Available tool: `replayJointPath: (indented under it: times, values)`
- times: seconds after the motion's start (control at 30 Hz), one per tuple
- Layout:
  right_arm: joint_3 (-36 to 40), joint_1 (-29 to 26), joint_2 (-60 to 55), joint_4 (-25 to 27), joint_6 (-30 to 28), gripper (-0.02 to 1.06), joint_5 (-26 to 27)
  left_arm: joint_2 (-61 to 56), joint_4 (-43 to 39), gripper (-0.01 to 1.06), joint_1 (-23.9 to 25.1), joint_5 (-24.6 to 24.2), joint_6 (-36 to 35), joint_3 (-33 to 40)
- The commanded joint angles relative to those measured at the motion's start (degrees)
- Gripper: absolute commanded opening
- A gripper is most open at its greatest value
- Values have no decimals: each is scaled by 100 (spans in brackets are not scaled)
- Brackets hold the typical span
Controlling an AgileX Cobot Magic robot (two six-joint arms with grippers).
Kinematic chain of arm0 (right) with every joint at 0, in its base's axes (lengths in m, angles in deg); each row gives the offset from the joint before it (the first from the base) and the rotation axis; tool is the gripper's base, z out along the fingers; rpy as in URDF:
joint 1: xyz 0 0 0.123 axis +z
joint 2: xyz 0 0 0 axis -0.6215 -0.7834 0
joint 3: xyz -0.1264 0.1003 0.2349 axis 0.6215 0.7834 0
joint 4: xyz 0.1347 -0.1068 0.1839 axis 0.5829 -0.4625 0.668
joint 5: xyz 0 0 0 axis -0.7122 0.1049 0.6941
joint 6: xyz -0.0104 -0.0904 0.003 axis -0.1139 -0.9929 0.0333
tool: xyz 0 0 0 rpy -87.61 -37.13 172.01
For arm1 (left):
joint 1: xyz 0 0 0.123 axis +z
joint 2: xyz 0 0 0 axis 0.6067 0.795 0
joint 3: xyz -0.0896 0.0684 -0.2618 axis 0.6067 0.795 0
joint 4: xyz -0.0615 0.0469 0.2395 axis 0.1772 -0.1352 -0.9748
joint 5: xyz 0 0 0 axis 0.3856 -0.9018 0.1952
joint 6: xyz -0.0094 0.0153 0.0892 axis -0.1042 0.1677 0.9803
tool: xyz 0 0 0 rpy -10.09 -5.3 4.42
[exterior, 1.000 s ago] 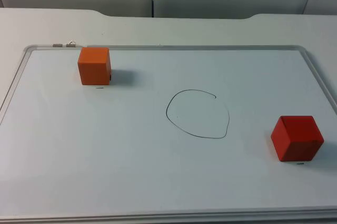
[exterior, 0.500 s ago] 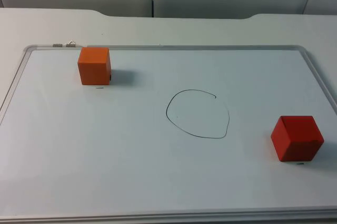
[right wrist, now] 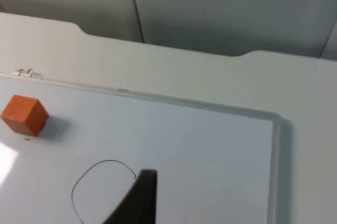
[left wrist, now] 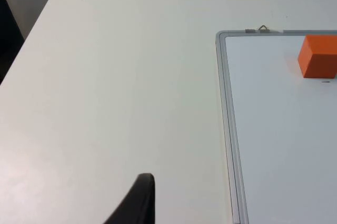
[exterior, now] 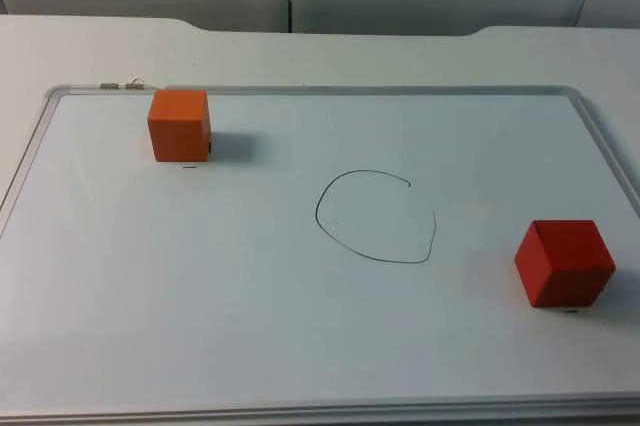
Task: Pick up one cube with the left hand and another cube with the right hand. First place the cube in the right hand at the target position, then stack the cube in the left hand on top.
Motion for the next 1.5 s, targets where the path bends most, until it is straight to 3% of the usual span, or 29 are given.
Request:
replayJointPath:
  times: [0.0,0.17,0.3,0.43,0.47,0.57,0.8,0.9,0.93,1.03,1.13,1.47]
  values:
    - [-97,-29,-306,89,-48,98,-29,-27,17,105,-39,47,-18,42]
    - [-97,-6,-868,89,361,98,-115,-27,6,105,-39,47,-18,42]
    - [-97,315,-1301,-370,923,98,-211,-27,6,105,-39,47,-18,42]
    - [-85,1212,-1865,-1794,2228,98,-201,-27,6,105,-39,47,-18,42]
    - [-85,1212,-1865,-1794,2228,98,-201,-27,6,105,-39,47,-18,42]
    - [-75,1621,-2294,-2460,2882,98,-342,-27,6,105,-39,47,-18,42]
    - [3,1781,-3013,-2483,3005,98,-312,-27,6,105,-39,47,-18,42]
    - [639,1781,-3309,-2488,3243,98,346,-27,6,105,-39,47,-18,42]
    - [639,1781,-3309,-2488,3243,98,346,-27,6,105,-39,47,-18,42]
    - [1161,1781,-3373,-2461,3436,98,1196,-27,6,105,-39,47,-18,42]
    - [1256,1781,-3401,-2517,3615,98,1485,-27,6,105,-39,47,-18,42]
    - [1256,1781,-3941,-2506,3899,98,1647,-27,6,105,-39,47,-18,42]
